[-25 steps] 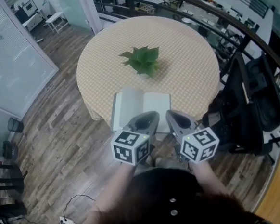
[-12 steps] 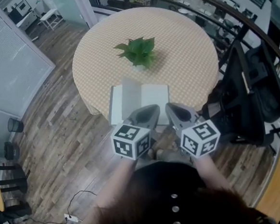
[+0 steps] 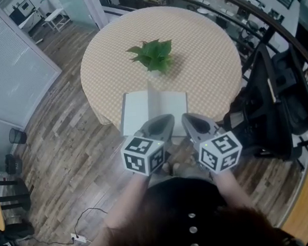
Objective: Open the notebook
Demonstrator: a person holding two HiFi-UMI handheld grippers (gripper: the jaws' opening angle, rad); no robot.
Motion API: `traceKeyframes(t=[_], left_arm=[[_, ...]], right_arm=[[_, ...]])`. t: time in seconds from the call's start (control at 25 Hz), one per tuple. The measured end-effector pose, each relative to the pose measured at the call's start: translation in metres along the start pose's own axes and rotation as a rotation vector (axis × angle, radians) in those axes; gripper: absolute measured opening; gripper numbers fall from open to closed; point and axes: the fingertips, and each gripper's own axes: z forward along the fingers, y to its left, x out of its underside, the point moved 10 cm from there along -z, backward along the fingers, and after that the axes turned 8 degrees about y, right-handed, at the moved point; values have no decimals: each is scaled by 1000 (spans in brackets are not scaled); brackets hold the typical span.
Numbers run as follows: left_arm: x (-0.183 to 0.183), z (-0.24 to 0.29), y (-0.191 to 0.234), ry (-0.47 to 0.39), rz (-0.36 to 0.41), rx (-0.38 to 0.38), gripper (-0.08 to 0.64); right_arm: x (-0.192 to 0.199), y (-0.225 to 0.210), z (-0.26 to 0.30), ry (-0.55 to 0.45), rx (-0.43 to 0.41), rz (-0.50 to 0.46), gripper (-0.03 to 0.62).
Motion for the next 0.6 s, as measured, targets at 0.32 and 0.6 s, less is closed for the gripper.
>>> traceKeyframes(t=[0.32,0.6], left_arm=[[2,-1,0,5,-1,-8,11],[7,2,-2,14,-11,-4,11]], right_arm=[[2,2,0,13,-10,-7,11],[5,0,1,20,-10,1,11]])
